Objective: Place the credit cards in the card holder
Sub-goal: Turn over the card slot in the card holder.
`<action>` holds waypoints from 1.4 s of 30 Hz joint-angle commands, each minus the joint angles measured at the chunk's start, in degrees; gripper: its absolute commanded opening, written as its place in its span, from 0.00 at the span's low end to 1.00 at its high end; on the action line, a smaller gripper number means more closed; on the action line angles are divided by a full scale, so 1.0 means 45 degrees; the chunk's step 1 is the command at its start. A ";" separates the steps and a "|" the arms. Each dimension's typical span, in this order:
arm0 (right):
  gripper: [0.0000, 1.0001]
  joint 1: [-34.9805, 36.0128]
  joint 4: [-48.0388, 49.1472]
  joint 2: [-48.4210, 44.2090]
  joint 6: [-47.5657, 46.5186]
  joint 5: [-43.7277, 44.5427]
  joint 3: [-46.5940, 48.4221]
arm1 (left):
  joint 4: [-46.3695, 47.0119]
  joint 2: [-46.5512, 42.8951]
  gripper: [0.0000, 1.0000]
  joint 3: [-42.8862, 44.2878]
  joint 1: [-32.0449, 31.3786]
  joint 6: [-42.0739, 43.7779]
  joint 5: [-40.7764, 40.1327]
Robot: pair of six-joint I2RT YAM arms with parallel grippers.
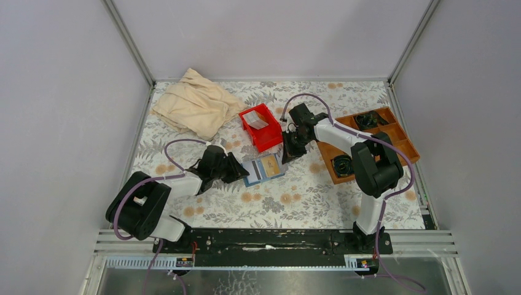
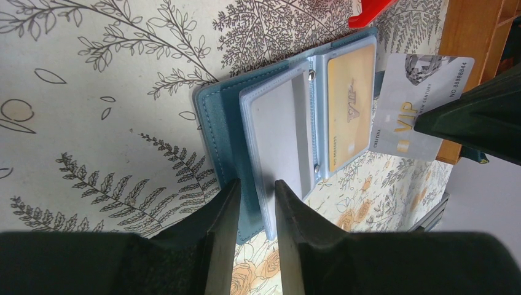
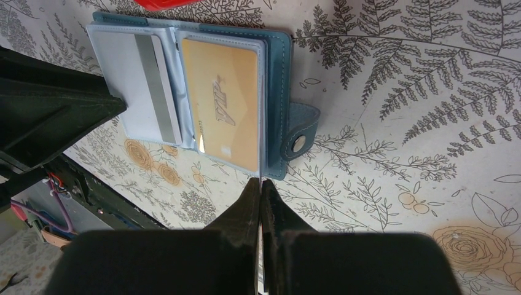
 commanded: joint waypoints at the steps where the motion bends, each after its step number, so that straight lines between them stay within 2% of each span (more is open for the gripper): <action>1: 0.00 0.0072 0.0280 0.0058 -0.0048 -0.0342 0.0123 | -0.0028 0.0177 0.33 0.0201 -0.0060 0.0327 -0.0093; 25: 0.00 0.0062 0.0938 0.0101 0.0431 -0.0830 -0.0474 | -0.0060 0.0215 0.32 0.0090 -0.0063 0.0501 0.0051; 42: 0.00 0.0060 0.1170 -0.0143 0.0976 -0.1543 -0.0072 | -0.0007 0.0474 0.32 0.0071 -0.0058 0.0610 0.0081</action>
